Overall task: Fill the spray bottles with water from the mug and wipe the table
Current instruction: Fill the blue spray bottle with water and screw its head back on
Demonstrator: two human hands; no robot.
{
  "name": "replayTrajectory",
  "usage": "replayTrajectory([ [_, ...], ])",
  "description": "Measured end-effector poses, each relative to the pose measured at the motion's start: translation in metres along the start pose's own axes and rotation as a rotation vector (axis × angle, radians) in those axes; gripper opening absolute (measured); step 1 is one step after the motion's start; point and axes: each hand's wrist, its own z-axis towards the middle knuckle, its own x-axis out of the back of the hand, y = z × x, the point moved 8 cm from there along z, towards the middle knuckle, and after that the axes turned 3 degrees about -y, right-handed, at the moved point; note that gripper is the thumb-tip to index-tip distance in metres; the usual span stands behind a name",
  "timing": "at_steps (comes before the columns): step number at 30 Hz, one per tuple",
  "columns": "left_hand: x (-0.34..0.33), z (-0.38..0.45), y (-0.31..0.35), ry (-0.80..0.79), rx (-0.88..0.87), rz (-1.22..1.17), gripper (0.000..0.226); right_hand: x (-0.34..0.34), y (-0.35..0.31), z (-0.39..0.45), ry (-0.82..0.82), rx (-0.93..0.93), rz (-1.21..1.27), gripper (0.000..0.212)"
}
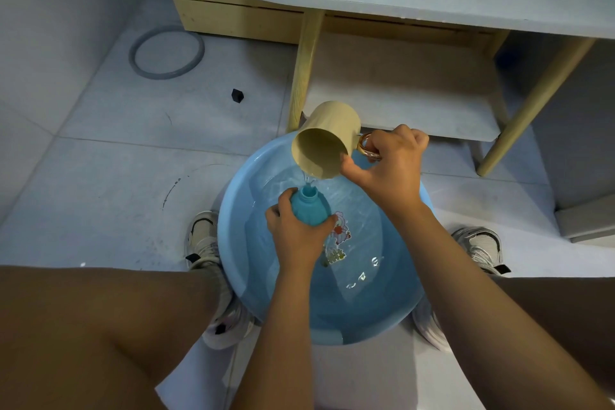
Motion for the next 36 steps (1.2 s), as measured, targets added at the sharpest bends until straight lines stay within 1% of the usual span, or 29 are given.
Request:
replayTrajectory([
  [9,0.000,0.000,-0.001,0.007,0.008,-0.009,0.081,0.004,-0.005,0.002,0.031,0.066,-0.002,0.038],
  [20,0.002,-0.001,0.001,0.007,0.000,-0.006,0.081,0.005,-0.008,0.001,0.069,0.123,-0.037,0.040],
  [36,0.003,-0.001,0.002,0.006,0.008,0.022,0.081,0.008,-0.016,0.000,0.075,0.189,-0.020,0.040],
])
